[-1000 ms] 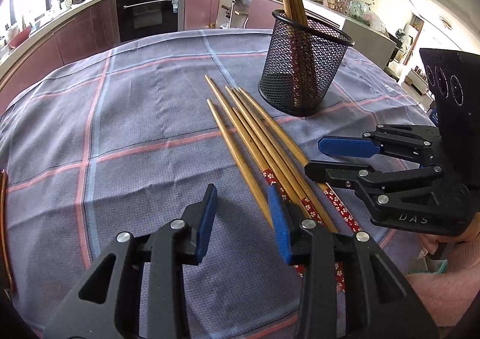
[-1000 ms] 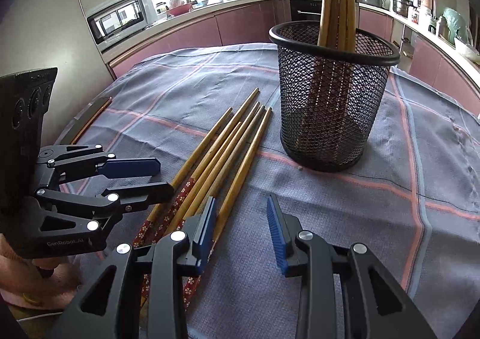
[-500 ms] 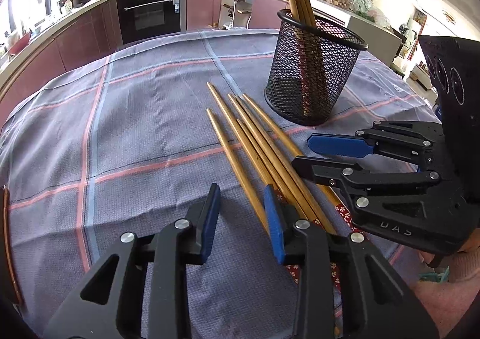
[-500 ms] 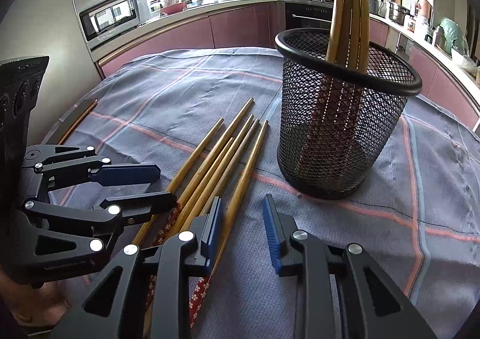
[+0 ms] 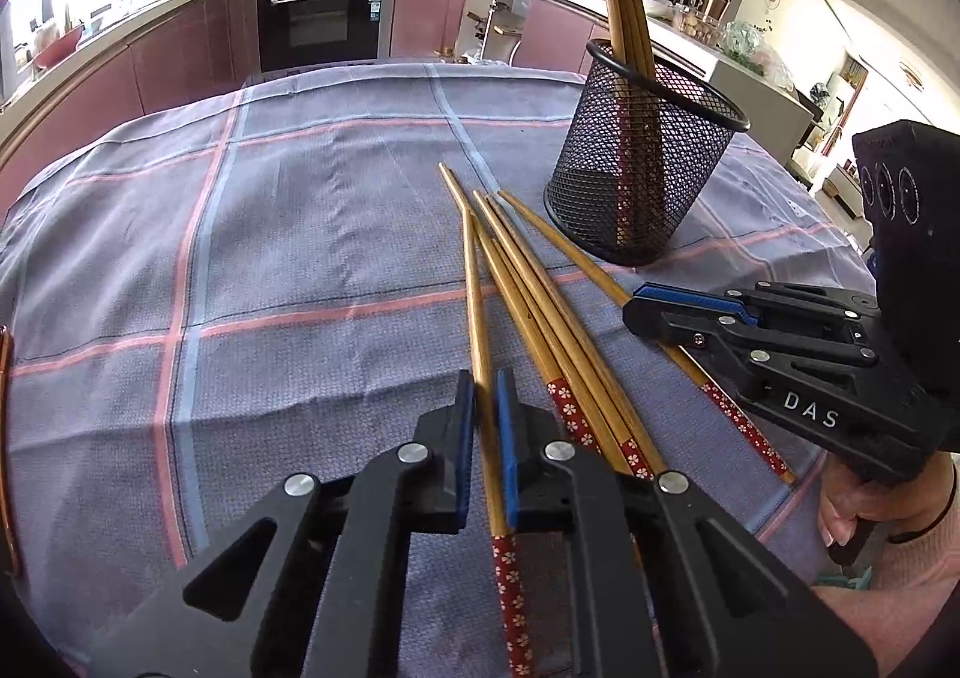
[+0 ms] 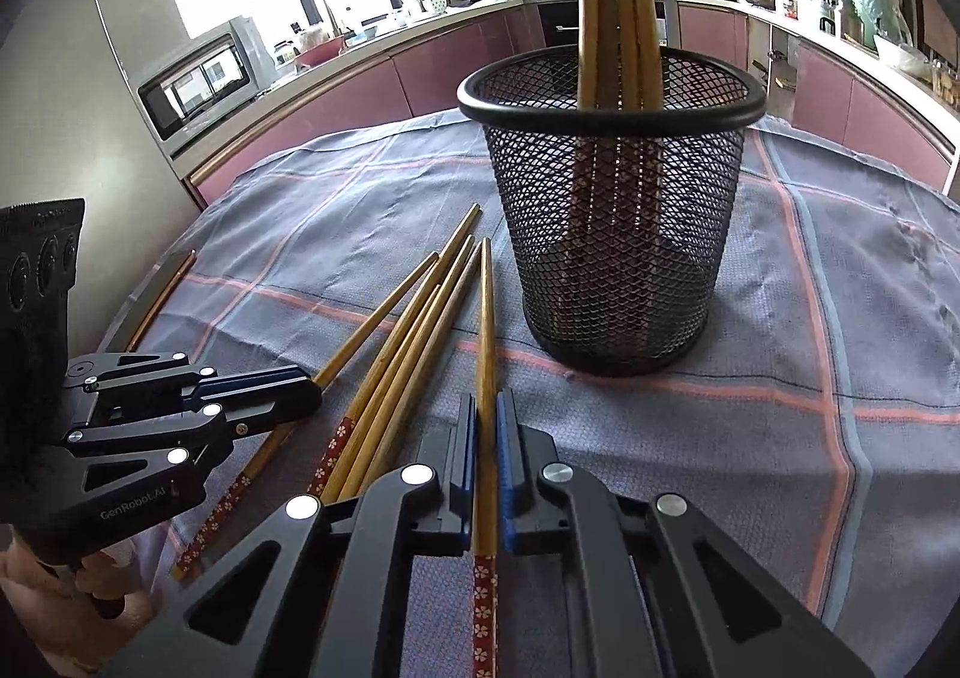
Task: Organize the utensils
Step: 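Close the left gripper on a chopstick while the right gripper grasps another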
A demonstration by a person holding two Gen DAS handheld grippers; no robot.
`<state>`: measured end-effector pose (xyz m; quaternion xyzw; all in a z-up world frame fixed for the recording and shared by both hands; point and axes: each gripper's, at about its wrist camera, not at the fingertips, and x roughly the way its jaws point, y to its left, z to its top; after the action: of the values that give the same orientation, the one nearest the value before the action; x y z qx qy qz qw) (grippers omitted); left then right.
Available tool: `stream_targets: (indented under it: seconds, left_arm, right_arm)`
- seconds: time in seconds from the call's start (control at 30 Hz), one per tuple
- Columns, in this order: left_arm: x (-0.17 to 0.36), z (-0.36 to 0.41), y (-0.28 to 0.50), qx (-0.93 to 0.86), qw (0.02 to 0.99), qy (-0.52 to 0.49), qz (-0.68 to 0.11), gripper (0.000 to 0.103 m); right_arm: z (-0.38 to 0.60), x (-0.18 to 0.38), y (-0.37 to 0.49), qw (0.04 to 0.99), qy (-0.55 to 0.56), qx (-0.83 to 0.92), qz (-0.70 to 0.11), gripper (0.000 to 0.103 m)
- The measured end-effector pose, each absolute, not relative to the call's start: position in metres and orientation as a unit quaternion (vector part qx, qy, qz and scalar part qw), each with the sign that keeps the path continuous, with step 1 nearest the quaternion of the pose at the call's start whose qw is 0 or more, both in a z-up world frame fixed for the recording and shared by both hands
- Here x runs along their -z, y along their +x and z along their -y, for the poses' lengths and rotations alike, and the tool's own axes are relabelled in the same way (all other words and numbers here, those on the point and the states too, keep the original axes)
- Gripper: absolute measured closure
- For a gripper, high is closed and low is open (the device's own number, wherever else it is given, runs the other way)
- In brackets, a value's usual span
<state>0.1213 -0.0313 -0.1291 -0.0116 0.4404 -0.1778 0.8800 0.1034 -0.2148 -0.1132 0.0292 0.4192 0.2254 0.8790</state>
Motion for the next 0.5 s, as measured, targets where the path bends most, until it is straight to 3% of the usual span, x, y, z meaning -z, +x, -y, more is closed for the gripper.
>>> stream_targets:
  seconds: [0.5]
  left_arm:
    - [0.125, 0.033, 0.112, 0.208, 0.876, -0.008, -0.435, 0.097]
  right_arm:
    - [0.200, 0.107, 0.092, 0.862, 0.005, -0.287, -0.418, 0.097]
